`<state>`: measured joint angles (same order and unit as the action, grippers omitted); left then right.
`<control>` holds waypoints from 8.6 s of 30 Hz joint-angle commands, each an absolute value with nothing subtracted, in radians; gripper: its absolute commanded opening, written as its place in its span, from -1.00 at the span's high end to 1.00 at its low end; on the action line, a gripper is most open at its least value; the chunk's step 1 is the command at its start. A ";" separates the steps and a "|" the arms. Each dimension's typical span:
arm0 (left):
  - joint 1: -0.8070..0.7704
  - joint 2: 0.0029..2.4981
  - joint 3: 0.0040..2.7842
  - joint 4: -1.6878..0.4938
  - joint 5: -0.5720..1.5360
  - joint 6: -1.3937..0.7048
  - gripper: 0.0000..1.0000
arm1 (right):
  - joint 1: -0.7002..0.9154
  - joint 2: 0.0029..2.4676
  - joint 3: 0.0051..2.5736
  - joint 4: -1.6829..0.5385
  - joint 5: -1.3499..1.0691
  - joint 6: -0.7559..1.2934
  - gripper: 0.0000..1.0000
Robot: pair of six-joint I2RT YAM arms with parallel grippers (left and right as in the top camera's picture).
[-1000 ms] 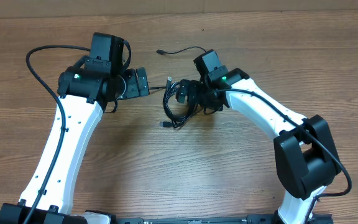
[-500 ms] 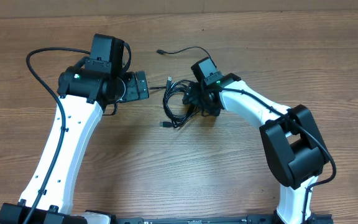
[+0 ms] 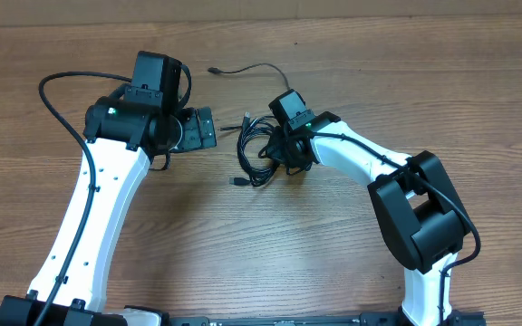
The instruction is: Untangle cables
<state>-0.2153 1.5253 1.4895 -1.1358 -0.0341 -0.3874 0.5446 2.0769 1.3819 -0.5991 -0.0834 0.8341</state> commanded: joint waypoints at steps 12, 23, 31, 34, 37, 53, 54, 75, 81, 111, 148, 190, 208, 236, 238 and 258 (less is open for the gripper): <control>-0.216 1.532 1.380 -1.061 0.096 -0.506 -0.99 | 0.464 1.936 1.447 -0.618 -0.327 0.617 0.92; -0.216 1.533 1.177 -0.890 0.237 -0.718 -0.99 | 0.464 1.881 1.448 -0.602 -0.383 0.517 0.92; -0.217 1.533 1.099 -0.773 0.256 -0.884 -0.69 | 0.463 1.877 1.448 -0.603 -0.521 0.488 0.92; -0.217 1.533 1.081 -0.742 0.256 -0.884 -0.68 | 0.463 1.874 1.448 -0.604 -0.564 0.484 0.92; -0.217 1.533 1.071 -0.722 0.255 -0.884 -0.62 | 0.463 1.870 1.449 -0.603 -0.627 0.467 0.92; -0.271 1.586 1.067 -0.689 0.121 -0.883 0.68 | 0.463 1.864 1.449 -0.614 -0.765 0.436 0.92; -0.271 1.594 1.067 -0.687 0.120 -0.883 0.80 | 0.463 1.864 1.449 -0.614 -0.768 0.436 0.92; -0.210 1.532 1.248 -0.824 0.219 -0.627 0.92 | 0.463 1.864 1.449 -0.619 -0.543 0.440 0.74; -0.209 1.516 1.248 -0.879 0.240 -0.627 0.92 | 0.463 1.864 1.446 -0.646 -0.322 0.440 0.60; -0.081 1.371 1.463 -0.877 0.646 -0.084 0.92 | 0.429 1.864 1.446 -0.822 0.196 0.509 -0.23; -0.033 1.407 1.459 -0.939 0.281 -1.114 0.91 | 0.235 1.784 1.739 -0.960 -0.570 0.567 -0.63; -0.082 1.324 1.440 -1.363 0.029 -0.815 -1.00 | 0.314 1.784 1.734 -1.149 -0.146 0.620 -1.00; -0.178 1.167 0.903 -1.172 0.098 -1.393 -0.51 | 0.314 1.784 1.732 -1.177 -0.146 0.605 -1.00; -0.178 1.581 0.831 -0.908 0.050 -1.481 -0.37 | 0.314 1.784 1.721 -1.171 -0.123 0.593 -1.00; -0.178 1.587 0.830 -0.907 0.030 -1.481 -0.28 | 0.314 1.784 1.721 -1.166 -0.121 0.593 -1.00; -0.177 1.588 0.816 -0.809 -0.004 -1.294 0.91 | 0.314 1.785 1.720 -1.232 -0.113 0.593 -1.00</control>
<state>-0.1947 1.5822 0.7761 -0.7734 0.0177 -1.4361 0.3164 1.7931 1.7218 -1.2247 -0.1234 0.6018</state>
